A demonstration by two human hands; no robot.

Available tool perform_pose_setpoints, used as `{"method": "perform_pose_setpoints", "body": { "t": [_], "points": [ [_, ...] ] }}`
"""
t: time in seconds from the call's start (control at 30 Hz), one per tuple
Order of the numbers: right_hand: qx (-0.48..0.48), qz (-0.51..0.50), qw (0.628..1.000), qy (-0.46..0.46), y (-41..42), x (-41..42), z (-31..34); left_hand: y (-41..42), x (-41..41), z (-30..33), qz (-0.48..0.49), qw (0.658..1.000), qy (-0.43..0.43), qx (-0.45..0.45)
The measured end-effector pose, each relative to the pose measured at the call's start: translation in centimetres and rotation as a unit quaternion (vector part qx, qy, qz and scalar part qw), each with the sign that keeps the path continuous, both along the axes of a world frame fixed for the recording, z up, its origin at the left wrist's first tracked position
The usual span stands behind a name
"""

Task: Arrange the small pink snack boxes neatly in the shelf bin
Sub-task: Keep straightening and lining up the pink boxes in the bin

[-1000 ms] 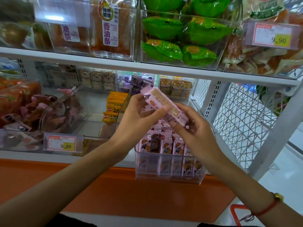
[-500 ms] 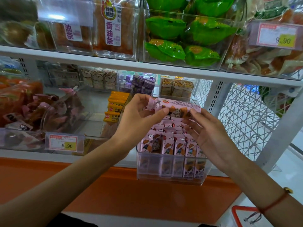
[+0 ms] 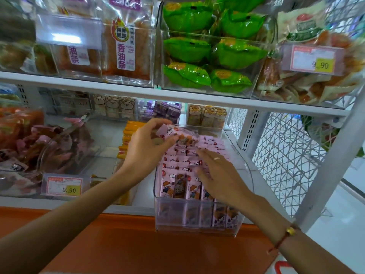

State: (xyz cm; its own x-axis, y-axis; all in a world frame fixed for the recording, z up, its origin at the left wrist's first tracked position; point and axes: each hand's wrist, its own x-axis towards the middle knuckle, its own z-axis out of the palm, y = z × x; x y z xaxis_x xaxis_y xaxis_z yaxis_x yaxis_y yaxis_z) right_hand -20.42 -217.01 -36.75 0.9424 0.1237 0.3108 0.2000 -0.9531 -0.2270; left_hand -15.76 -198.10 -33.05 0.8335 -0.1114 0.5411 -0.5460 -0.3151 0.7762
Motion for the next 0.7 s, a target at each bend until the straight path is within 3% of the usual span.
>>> {"method": "perform_pose_setpoints", "body": {
  "t": [0.1,0.23,0.33,0.47,0.7],
  "points": [
    [-0.047,-0.01,0.998,0.048,-0.2,0.5,-0.7,-0.6,1.3,-0.1,-0.03,0.998,0.004,0.061],
    [-0.017,0.0,0.999,0.03,-0.3,0.3,-0.7,-0.8,2.6,0.7,-0.04,0.977,-0.047,0.202],
    [0.0,0.001,1.0,0.017,-0.3,0.1,-0.7,-1.2,3.4,2.8,-0.052,0.945,-0.095,0.308],
    [0.007,0.003,1.0,0.006,-0.3,0.1,-0.8,-3.1,5.0,4.7,-0.067,0.891,-0.089,0.441],
    [0.021,0.002,0.999,-0.026,-0.3,-0.4,-0.3,-6.5,6.9,1.2,-0.057,0.889,-0.035,0.453]
  ]
}}
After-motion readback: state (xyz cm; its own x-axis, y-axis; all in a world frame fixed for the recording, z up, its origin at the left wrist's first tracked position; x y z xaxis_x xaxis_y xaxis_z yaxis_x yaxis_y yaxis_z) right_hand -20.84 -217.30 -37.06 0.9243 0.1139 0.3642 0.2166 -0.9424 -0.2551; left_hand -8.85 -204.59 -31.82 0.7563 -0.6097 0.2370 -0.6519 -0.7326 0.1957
